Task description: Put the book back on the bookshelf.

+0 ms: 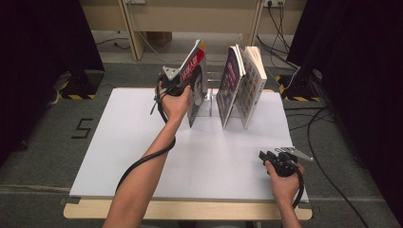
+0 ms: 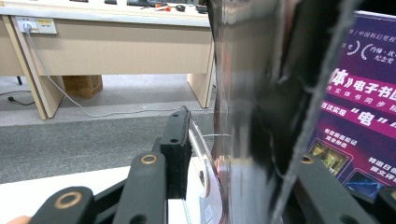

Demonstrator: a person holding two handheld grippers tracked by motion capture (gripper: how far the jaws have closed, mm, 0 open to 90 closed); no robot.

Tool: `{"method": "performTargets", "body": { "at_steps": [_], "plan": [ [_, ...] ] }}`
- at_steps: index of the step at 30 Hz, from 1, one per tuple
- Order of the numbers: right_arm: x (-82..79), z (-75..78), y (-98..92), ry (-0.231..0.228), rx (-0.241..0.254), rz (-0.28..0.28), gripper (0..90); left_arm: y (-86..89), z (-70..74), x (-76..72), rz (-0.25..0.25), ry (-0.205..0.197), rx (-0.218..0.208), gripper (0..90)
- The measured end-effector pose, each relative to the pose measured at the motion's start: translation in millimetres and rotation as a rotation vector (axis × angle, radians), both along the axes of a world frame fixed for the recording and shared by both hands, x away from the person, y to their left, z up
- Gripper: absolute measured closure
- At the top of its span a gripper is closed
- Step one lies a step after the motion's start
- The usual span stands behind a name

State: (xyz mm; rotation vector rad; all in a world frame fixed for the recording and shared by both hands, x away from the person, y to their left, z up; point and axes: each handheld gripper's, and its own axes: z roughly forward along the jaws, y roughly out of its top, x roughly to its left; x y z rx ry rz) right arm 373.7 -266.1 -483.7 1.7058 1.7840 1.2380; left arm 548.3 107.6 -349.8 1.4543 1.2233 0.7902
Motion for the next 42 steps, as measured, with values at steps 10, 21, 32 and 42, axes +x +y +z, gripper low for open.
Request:
{"method": "performTargets", "body": {
  "at_steps": [10,21,32,42],
  "plan": [
    [-0.2,0.1,1.3,0.0,0.007,-0.001,61.3,3.3,-0.2,-2.8,-0.005,0.007,-0.003,60.4],
    [-0.3,0.0,1.2,0.002,0.007,-0.001,61.3,6.2,0.1,-0.9,-0.064,0.033,-0.035,82.8],
    [-0.7,0.3,-0.5,0.006,0.02,-0.013,61.3,-5.7,-4.6,-12.7,0.018,-0.031,-0.068,85.5],
    [0.1,-0.4,0.6,0.005,0.009,-0.001,61.3,2.4,-3.0,-12.0,0.04,0.016,-0.151,85.2]
  ]
}}
